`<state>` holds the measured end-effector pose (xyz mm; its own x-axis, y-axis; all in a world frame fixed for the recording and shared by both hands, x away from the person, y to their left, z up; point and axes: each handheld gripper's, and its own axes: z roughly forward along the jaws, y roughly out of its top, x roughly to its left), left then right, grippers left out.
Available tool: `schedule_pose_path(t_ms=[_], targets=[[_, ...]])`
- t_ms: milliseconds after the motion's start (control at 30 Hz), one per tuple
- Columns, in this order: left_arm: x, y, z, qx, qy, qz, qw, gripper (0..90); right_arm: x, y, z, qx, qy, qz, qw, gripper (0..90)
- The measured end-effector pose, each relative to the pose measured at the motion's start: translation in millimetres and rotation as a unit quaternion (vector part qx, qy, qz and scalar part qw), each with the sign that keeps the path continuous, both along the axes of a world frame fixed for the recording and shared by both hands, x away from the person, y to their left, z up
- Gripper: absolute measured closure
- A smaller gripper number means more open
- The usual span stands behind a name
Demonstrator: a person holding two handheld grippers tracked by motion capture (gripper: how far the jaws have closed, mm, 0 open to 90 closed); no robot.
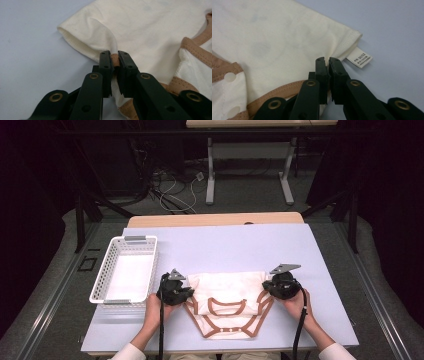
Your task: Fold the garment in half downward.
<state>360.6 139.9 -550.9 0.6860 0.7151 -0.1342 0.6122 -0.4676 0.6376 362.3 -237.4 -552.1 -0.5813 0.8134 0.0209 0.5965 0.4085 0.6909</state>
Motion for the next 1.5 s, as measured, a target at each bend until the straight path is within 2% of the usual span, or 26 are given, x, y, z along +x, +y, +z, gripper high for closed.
schedule_pose_path(t_ms=[233,400,600,633,700,800,867,933,1000,1033,1133,1200,1233,1267,1300,1400,1433,1467,1500], targets=[[10.2,-2.8,-0.9,0.005,-0.014,0.012,0.9998,82.1,8.6,1.4,-0.3,-0.010,-0.012,-0.006,0.9999,86.0],[18.5,-6.2,-1.6,0.008,-0.021,0.019,0.9996,81.9,21.0,2.6,-0.8,-0.018,-0.025,-0.013,0.9994,86.0],[25.4,-6.5,-2.0,0.007,-0.023,0.027,0.9993,80.6,30.0,3.8,-1.9,-0.019,-0.025,-0.016,0.9994,85.6],[24.5,-6.8,-0.9,0.016,-0.026,0.025,0.9992,79.7,30.0,3.7,-1.8,-0.019,-0.025,-0.014,0.9994,85.1],[22.2,-6.4,2.0,0.024,-0.033,0.026,0.9988,74.2,28.1,3.1,0.4,-0.020,-0.025,-0.015,0.9994,82.6],[18.0,-4.5,8.8,0.025,-0.039,0.032,0.9984,54.9,24.8,0.2,6.8,-0.009,-0.034,-0.009,0.9993,71.6],[15.4,-4.2,11.1,0.022,-0.039,0.035,0.9984,45.5,20.6,-2.3,13.4,0.002,-0.037,-0.003,0.9993,66.8],[6.9,-2.2,20.1,0.009,-0.047,0.028,0.9984,41.4,15.0,-3.4,19.8,0.014,-0.044,0.004,0.9989,64.2],[4.2,-2.1,23.2,0.001,-0.052,0.025,0.9983,40.4,8.7,-4.0,26.1,0.023,-0.043,0.014,0.9987,61.2],[-0.7,-3.5,29.2,-0.007,-0.055,0.014,0.9984,39.9,6.0,-3.9,28.2,0.026,-0.047,0.019,0.9984,60.9],[-5.5,-9.9,33.0,-0.017,-0.056,-0.004,0.9983,40.1,-2.3,-0.6,32.1,0.036,-0.039,0.037,0.9979,59.4],[-7.2,-15.4,32.9,-0.016,-0.050,-0.022,0.9984,41.8,-6.1,3.9,31.9,0.036,-0.028,0.052,0.9976,58.8],[-7.2,-15.4,32.9,-0.016,-0.050,-0.022,0.9984,43.5,-6.1,3.9,31.9,0.036,-0.028,0.052,0.9976,58.8],[-8.0,-18.2,32.3,-0.016,-0.048,-0.028,0.9983,45.4,-9.0,10.7,30.2,0.036,-0.013,0.066,0.9971,59.3],[-8.6,-23.0,30.0,-0.020,-0.041,-0.043,0.9980,47.3,-9.6,14.4,28.5,0.035,-0.008,0.077,0.9964,59.3],[-9.0,-26.3,27.9,-0.019,-0.033,-0.053,0.9979,52.3,-9.7,24.5,22.8,0.032,0.014,0.092,0.9952,59.9],[-8.9,-27.3,26.6,-0.020,-0.033,-0.057,0.9976,52.3,-9.7,24.5,22.8,0.032,0.014,0.092,0.9952,59.9],[-8.6,-27.9,25.5,-0.020,-0.029,-0.063,0.9974,55.9,-8.3,29.4,17.5,0.027,0.024,0.097,0.9946,61.0],[-8.6,-28.9,24.3,-0.020,-0.021,-0.065,0.9974,55.9,-8.3,29.4,17.5,0.027,0.024,0.097,0.9946,61.0]])
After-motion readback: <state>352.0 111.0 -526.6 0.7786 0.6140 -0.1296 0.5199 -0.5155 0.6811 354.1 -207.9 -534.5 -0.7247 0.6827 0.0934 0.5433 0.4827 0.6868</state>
